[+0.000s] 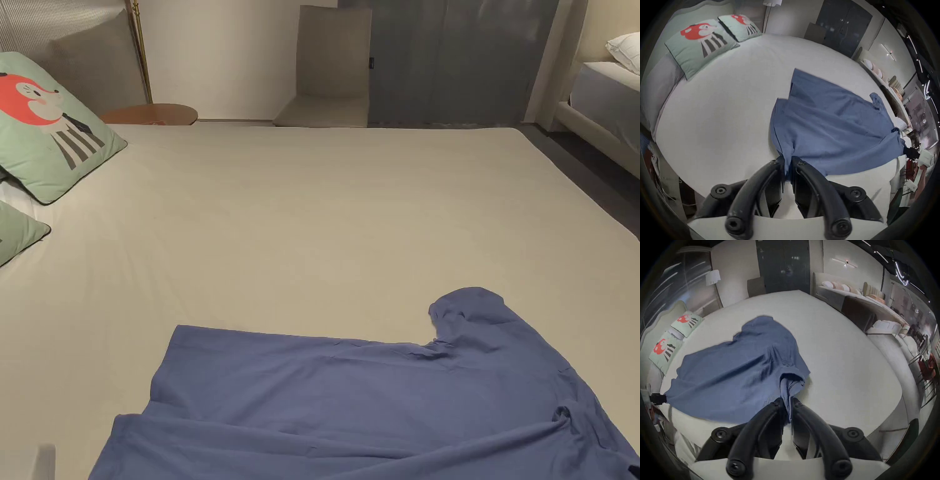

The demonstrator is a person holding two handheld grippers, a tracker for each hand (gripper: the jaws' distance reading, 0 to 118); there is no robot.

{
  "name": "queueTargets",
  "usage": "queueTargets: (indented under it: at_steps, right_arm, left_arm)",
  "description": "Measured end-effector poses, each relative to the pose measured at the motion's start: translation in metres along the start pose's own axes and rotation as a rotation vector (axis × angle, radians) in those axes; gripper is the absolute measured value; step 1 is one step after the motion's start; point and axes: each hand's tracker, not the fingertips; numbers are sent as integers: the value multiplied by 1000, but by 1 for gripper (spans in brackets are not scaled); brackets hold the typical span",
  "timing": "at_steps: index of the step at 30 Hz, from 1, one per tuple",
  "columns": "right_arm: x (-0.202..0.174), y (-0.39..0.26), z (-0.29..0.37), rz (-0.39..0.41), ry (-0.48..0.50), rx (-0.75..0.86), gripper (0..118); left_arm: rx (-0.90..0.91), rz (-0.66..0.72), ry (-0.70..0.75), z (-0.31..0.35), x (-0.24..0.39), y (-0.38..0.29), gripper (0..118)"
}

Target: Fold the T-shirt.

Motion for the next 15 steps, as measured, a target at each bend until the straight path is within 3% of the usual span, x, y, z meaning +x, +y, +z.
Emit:
queueTargets:
  at_steps: [13, 14, 15]
  right_arm:
    - [1, -23, -17, 40, -57, -34, 8]
    - [0, -24, -16, 44, -58, -28, 11]
    - [-1, -24, -13, 44, -55, -24, 23]
  left_arm:
    - [-5, 36, 21, -15, -8, -15, 4]
    - [4, 33, 19, -12, -6, -16, 7]
    - [16, 32, 16, -8, -4, -16, 18]
